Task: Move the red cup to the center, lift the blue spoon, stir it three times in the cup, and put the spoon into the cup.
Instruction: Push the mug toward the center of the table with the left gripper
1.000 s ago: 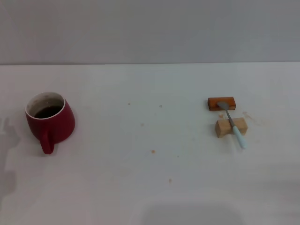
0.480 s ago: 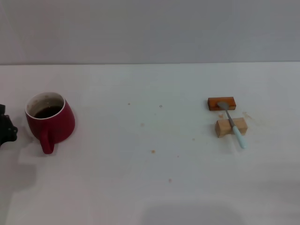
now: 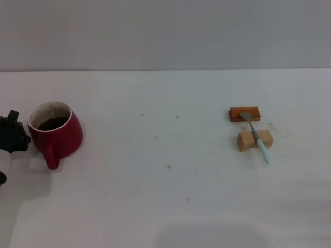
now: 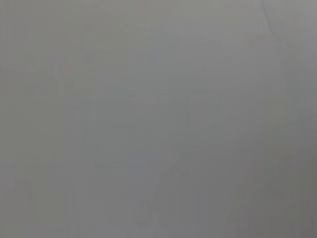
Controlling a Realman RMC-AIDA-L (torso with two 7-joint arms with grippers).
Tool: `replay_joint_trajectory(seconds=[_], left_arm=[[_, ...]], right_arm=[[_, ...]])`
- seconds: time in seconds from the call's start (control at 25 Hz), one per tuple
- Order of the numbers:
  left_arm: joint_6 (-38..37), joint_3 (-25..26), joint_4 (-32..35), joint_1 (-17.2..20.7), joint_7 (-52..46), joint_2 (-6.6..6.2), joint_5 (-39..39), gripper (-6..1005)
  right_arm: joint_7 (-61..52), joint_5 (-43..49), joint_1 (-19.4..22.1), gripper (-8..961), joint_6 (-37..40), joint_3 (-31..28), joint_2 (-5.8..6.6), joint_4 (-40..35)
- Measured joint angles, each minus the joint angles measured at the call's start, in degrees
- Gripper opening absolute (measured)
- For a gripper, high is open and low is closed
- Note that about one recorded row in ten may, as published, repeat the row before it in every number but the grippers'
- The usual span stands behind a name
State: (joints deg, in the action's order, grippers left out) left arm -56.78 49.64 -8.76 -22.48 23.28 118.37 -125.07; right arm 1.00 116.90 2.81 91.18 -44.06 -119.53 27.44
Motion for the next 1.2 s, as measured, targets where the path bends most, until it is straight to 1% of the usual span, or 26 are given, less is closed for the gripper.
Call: replay_joint_trajectory(seconds=[0.12, 0.2, 0.32, 0.4, 0.64, 0.68, 0.76, 0.8, 0.92, 1.0, 1.2], left_arm=[[0.6, 0.0, 0.0, -0.4, 0.0, -0.05, 0.0, 3], [2.4, 0.0, 0.6, -1.5, 0.1, -0.23, -0.6, 3], [2.4, -0.1, 1.0, -1.8, 0.1, -0.25, -1.4, 4], [2.5, -0.1, 1.1, -2.1, 0.1, -0.25, -4.5, 5], [2.4, -0.2, 0.8, -2.4, 0.1, -0.18, -7.4, 6], [2.3, -0.2, 0.7, -2.4, 0.1, -0.15, -8.9, 7], [2.3, -0.2, 0.7, -2.4, 0.1, -0.15, -8.9, 7], [1.8, -0.2, 0.5, -2.7, 0.1, -0.03, -12.5, 8], [1.8, -0.2, 0.5, -2.8, 0.1, 0.01, -13.3, 8], [1.7, -0.2, 0.0, -3.1, 0.1, 0.10, -15.6, 9], [1.7, -0.2, -1.0, -3.2, 0.1, 0.12, -18.1, 10]], right_arm=[[0.0, 0.0, 0.0, 687, 0.2, 0.1, 0.00, -0.1], [0.0, 0.0, 0.0, 687, 0.2, 0.2, 0.04, -0.1], [0.0, 0.0, 0.0, 687, 0.2, 0.2, 0.05, -0.1], [0.0, 0.0, 0.0, 687, 0.2, 0.2, 0.07, -0.1], [0.0, 0.0, 0.0, 686, 0.2, 0.2, 0.09, -0.2], [0.0, 0.0, 0.0, 686, 0.2, 0.2, 0.09, -0.2], [0.0, 0.0, 0.0, 686, 0.2, 0.2, 0.09, -0.2], [0.0, 0.0, 0.0, 686, 0.2, 0.2, 0.09, -0.2], [0.0, 0.0, 0.0, 686, 0.2, 0.2, 0.09, -0.2], [0.0, 0.0, 0.0, 686, 0.2, 0.2, 0.09, -0.2], [0.0, 0.0, 0.0, 686, 0.2, 0.2, 0.09, -0.1]])
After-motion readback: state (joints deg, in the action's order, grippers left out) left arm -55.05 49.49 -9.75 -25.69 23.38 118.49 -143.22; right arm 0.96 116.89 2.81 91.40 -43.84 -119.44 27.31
